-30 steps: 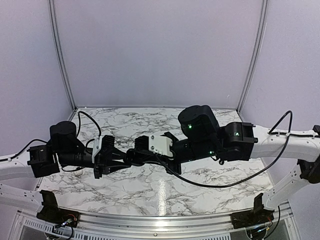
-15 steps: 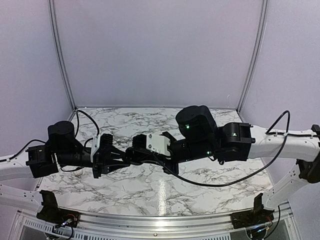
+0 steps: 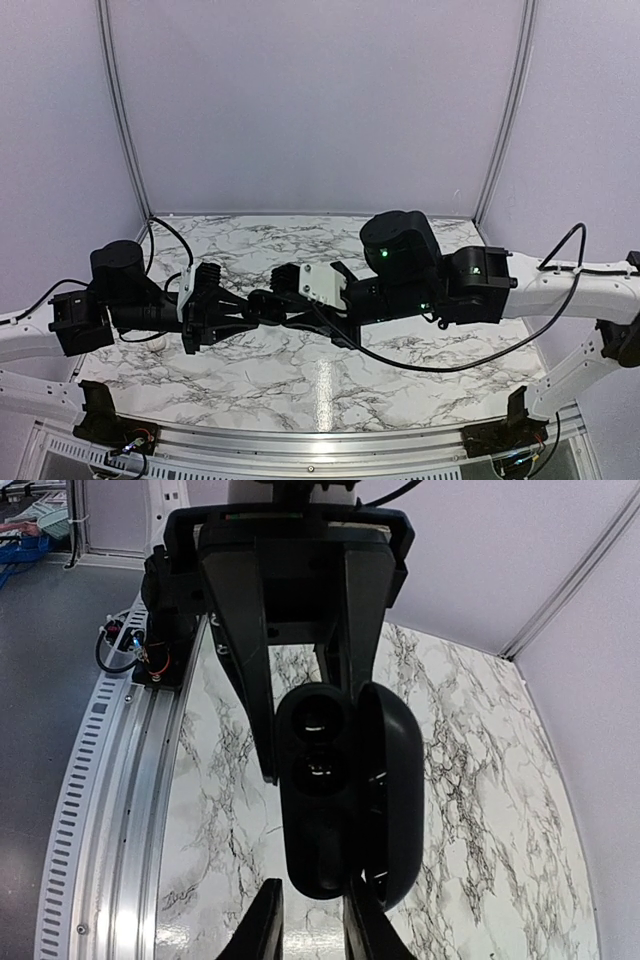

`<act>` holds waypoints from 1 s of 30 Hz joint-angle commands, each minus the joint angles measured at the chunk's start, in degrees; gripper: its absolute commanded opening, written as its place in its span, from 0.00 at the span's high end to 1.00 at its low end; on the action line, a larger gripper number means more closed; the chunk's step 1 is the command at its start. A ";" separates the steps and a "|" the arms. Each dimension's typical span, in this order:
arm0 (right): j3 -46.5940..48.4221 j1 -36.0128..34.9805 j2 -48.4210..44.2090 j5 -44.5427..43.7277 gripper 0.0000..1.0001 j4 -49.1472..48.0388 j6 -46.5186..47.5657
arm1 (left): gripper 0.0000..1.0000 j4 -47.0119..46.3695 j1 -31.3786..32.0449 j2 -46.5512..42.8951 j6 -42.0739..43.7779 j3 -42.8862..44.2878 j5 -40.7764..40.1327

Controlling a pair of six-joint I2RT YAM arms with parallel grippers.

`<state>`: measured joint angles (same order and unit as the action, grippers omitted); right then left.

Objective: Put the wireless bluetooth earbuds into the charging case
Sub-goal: Insert the right earbud into the right side groove of the charging case, then move the left earbud to the center of the board.

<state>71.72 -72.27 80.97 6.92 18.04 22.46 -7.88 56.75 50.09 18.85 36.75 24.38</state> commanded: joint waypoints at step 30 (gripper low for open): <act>-26.60 48.11 -7.72 -0.74 0.69 -0.36 -29.19 | 1.00 -2.32 0.20 0.23 -0.66 0.80 -2.15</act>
<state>47.64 -28.53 69.08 7.88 12.25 -3.05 -7.92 56.75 50.22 18.44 36.75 22.44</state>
